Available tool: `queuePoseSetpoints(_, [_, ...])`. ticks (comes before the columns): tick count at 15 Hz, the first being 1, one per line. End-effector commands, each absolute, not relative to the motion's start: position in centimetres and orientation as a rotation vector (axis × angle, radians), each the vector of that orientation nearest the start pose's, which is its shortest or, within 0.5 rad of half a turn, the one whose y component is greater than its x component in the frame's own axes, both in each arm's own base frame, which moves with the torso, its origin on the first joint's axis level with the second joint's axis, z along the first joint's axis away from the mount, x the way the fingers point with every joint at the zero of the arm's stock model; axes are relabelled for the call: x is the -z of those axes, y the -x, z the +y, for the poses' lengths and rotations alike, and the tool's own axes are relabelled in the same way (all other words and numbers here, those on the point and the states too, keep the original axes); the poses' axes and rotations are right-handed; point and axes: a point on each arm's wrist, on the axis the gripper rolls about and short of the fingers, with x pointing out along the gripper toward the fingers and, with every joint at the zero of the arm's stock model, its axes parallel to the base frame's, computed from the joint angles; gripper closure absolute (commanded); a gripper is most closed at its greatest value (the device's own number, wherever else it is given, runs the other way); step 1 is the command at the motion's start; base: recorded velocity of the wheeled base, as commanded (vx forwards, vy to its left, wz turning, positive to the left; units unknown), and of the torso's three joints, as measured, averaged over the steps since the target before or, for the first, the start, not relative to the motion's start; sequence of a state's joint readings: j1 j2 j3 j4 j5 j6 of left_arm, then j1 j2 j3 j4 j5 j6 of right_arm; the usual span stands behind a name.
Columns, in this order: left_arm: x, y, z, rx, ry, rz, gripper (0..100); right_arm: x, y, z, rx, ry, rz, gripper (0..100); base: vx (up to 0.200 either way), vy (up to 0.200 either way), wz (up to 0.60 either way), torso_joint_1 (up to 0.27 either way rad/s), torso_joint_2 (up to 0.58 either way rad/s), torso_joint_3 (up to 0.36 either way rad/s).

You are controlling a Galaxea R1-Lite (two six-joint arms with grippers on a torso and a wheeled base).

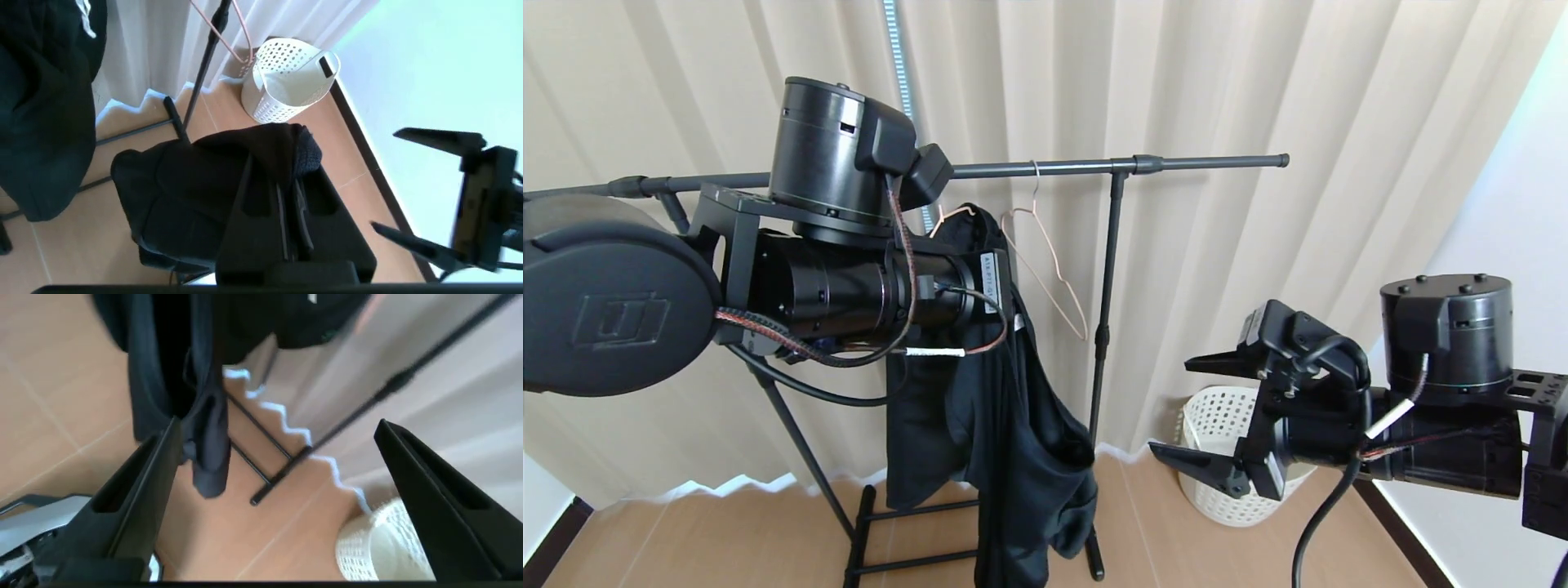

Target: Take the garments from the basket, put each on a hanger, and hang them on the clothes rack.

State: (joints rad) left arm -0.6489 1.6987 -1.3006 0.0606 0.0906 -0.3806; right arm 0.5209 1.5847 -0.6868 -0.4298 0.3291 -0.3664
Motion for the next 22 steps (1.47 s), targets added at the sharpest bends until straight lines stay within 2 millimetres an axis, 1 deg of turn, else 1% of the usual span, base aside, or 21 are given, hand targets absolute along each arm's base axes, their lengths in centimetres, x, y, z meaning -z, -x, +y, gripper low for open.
queuePoseSetpoints(1, [-24.8,-25.6,-19.3,0.457,0.185,0.544,100,-17.4,-22.0,13.2,-0.904,0.374,0.287,0,0.0,0.0,0.0,0.0,0.0,0.0])
queuePoseSetpoints(2, [-24.7,-25.5,-19.3,0.464,0.175,0.548,100,-17.5,-22.2,13.4,-0.9,0.362,0.287,0,0.0,0.0,0.0,0.0,0.0,0.0])
queuePoseSetpoints(4, [-24.3,-24.8,-18.9,0.498,0.1,0.549,100,-18.2,-22.0,15.7,-0.887,0.216,0.291,0,0.0,0.0,0.0,0.0,0.0,0.0])
queuePoseSetpoints(5, [-24.0,-24.7,-18.9,0.502,0.083,0.554,100,-18.2,-21.9,16.4,-0.866,0.177,0.295,0,0.0,0.0,0.0,0.0,0.0,0.0])
queuePoseSetpoints(6, [-23.7,-24.3,-19.2,0.519,0.054,0.561,100,-17.5,-21.8,18.4,-0.81,0.125,0.297,0,0.0,0.0,0.0,0.0,0.0,0.0])
queuePoseSetpoints(7, [-23.4,-24.0,-19.5,0.535,0.04,0.569,100,-16.5,-22.0,20.3,-0.764,0.123,0.267,0,0.0,0.0,0.0,0.0,0.0,0.0])
queuePoseSetpoints(9, [-23.0,-23.7,-19.8,0.548,0.026,0.581,100,-15.3,-22.0,21.8,-0.727,0.116,0.219,0,0.0,0.0,0.0,0.0,0.0,0.0])
queuePoseSetpoints(11, [-23.0,-23.6,-20.1,0.556,0.028,0.576,100,-14.8,-22.0,22.0,-0.729,0.114,0.211,0,0.0,0.0,0.0,0.0,0.0,0.0])
queuePoseSetpoints(14, [-22.8,-23.3,-20.3,0.565,0.024,0.581,100,-14.7,-21.7,22.2,-0.739,0.116,0.211,0,0.0,0.0,0.0,0.0,0.0,0.0])
queuePoseSetpoints(17, [-22.4,-22.6,-21.0,0.59,0.012,0.593,100,-13.9,-22.2,22.7,-0.721,0.128,0.229,0,0.0,0.0,0.0,0.0,0.0,0.0])
queuePoseSetpoints(19, [-22.6,-22.7,-21.0,0.595,0.016,0.579,100,-13.2,-23.3,23.2,-0.682,0.134,0.239,0,0.0,0.0,0.0,0.0,0.0,0.0])
queuePoseSetpoints(22, [-22.6,-22.5,-21.1,0.602,0.013,0.579,100,-12.3,-24.8,23.2,-0.619,0.144,0.255,0,0.0,0.0,0.0,0.0,0.0,0.0])
